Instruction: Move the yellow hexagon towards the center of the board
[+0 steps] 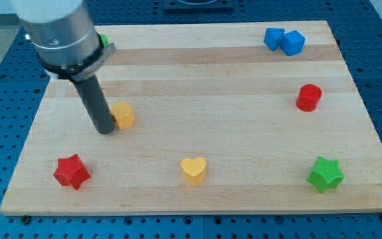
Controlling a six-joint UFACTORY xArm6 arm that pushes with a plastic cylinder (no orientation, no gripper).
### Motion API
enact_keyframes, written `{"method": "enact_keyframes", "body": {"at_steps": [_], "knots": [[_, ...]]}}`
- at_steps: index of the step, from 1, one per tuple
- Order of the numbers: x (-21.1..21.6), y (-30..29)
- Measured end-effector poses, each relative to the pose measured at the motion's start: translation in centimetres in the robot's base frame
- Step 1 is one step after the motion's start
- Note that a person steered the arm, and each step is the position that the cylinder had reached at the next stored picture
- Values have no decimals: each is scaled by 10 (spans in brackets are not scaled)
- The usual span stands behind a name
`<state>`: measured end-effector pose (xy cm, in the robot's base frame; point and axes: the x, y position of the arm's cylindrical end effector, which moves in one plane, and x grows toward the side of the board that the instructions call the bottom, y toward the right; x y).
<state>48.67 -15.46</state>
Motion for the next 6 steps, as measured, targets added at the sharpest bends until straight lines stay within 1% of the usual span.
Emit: {"method": "enact_keyframes", "body": {"at_steps": [1,2,3,5,6], "knots": [[16,13],[26,2],[19,-12],[-47,-15],[-47,-15]]}}
